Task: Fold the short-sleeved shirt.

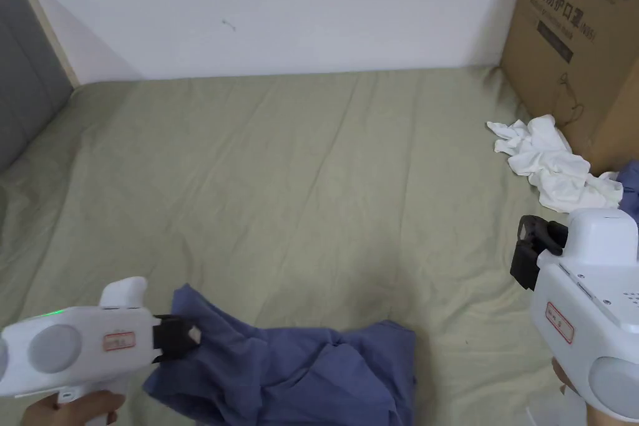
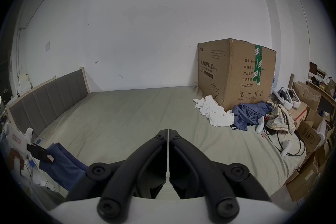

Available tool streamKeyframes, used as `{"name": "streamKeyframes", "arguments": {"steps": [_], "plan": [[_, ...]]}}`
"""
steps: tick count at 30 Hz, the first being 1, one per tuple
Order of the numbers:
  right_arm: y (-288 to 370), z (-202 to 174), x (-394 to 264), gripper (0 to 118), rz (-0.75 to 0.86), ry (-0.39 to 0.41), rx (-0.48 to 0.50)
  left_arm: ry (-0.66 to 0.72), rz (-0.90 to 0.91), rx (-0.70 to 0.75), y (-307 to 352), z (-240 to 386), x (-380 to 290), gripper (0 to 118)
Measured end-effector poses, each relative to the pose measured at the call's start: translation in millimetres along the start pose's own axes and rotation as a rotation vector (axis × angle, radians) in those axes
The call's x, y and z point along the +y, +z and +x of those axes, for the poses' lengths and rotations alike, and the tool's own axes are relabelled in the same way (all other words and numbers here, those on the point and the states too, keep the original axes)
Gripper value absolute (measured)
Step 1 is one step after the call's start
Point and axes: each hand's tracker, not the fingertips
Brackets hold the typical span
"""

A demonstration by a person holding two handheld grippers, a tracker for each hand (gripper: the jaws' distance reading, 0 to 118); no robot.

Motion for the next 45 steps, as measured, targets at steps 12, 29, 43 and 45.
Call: {"name": "streamKeyframes", "arguments": {"steps": [12,29,43,45], "plan": [[9,5,-2,3,0.005,0.007,0.01,-0.216,-0.176,-0.066,-100,136,-6,15],[19,33,-8,3,-0.008,-0.017,-0.047,-0.362,-0.312,-0.026,-180,232,-59,90],[20,26,-3,3,0.01,-0.028,-0.038,-0.243,0.096,-0.094,-77,159,-8,108],[20,23,-3,3,0.01,-0.025,-0.034,-0.226,0.121,-0.052,-75,145,-7,108]]}}
